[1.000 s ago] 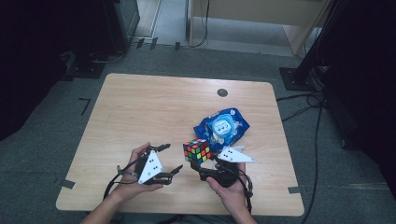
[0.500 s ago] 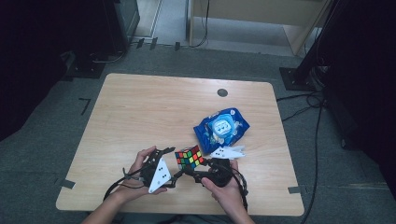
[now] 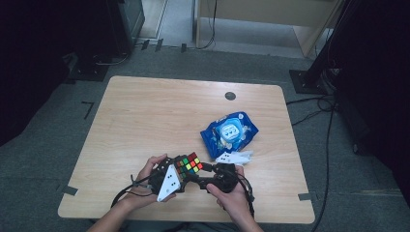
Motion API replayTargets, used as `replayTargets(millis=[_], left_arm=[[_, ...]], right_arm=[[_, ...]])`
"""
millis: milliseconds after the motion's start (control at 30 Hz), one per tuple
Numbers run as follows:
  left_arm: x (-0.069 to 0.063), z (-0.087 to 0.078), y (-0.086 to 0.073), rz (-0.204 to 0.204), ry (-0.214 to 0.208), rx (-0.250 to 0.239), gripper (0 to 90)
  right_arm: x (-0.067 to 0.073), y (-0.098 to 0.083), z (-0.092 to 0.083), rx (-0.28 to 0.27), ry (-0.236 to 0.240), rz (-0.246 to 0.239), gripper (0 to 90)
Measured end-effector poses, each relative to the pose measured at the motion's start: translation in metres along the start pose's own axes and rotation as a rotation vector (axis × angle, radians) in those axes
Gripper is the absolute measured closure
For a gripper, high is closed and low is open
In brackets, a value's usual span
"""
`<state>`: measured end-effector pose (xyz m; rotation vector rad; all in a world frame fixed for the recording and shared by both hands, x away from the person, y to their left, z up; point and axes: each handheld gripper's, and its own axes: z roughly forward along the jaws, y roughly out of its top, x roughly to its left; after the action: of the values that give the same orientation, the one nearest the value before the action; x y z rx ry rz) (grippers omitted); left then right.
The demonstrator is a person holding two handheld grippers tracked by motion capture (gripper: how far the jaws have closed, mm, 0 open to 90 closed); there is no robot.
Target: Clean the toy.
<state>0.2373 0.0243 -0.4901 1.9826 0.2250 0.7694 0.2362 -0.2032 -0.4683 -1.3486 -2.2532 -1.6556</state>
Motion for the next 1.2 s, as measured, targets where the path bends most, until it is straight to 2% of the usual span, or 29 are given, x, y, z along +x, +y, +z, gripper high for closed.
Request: replayTargets(millis=[67,167,233,300,367,400,467,500,567,633,700,733,833,867,900,1000,1100,1200], left_arm=[[0.003,-0.001,-0.001,-0.040,-0.013,-0.007,33.6],[0.005,-0.001,-0.002,-0.046,0.000,-0.010,33.7],[0.006,-0.003,-0.002,-0.037,0.013,-0.008,33.8],[0.007,-0.005,-0.002,-0.041,0.014,-0.007,33.8],[0.009,-0.007,-0.003,-0.044,0.019,-0.009,33.8],[0.010,-0.008,-0.003,-0.044,0.021,-0.008,33.8],[0.012,-0.010,-0.005,-0.048,0.026,-0.006,33.8],[0.013,-0.011,-0.006,-0.048,0.025,-0.004,33.8],[0.015,-0.012,-0.007,-0.054,0.026,-0.001,33.8],[0.015,-0.012,-0.007,-0.058,0.026,0.001,33.8],[0.015,-0.012,-0.008,-0.062,0.021,0.000,33.8],[0.015,-0.012,-0.008,-0.063,0.019,0.000,33.8],[0.013,-0.011,-0.008,-0.061,0.007,0.000,33.8],[0.012,-0.011,-0.008,-0.062,0.005,-0.001,33.8],[0.012,-0.011,-0.007,-0.061,0.001,-0.001,33.8],[0.010,-0.011,-0.006,-0.067,-0.006,-0.009,33.8],[0.011,-0.012,-0.006,-0.080,-0.012,-0.014,33.8],[0.011,-0.012,-0.005,-0.090,-0.018,-0.016,33.8]], right_arm=[[-0.002,0.002,-0.004,-0.022,0.023,0.020,30.5],[-0.006,0.002,-0.006,-0.031,0.032,0.032,30.6],[-0.009,0.003,-0.010,-0.053,0.019,0.033,30.5],[-0.014,0.006,-0.020,-0.086,-0.019,0.033,30.5],[-0.021,0.008,-0.032,-0.110,-0.097,0.008,30.7],[-0.026,0.008,-0.041,-0.111,-0.200,-0.044,31.3],[-0.036,0.004,-0.051,-0.093,-0.336,-0.135,35.4],[-0.044,0.001,-0.056,-0.066,-0.384,-0.193,36.7],[-0.057,-0.005,-0.060,-0.019,-0.431,-0.255,37.2],[-0.069,-0.008,-0.061,0.021,-0.450,-0.280,36.0],[-0.077,-0.011,-0.058,0.044,-0.431,-0.285,33.6],[-0.080,-0.012,-0.055,0.057,-0.431,-0.304,31.8],[-0.089,-0.016,-0.044,0.107,-0.484,-0.374,30.4],[-0.091,-0.018,-0.042,0.127,-0.498,-0.381,30.9],[-0.094,-0.020,-0.040,0.140,-0.508,-0.386,32.0],[-0.101,-0.023,-0.038,0.161,-0.484,-0.342,37.4],[-0.105,-0.022,-0.040,0.146,-0.455,-0.276,52.9],[-0.106,-0.022,-0.043,0.133,-0.464,-0.242,77.5]])
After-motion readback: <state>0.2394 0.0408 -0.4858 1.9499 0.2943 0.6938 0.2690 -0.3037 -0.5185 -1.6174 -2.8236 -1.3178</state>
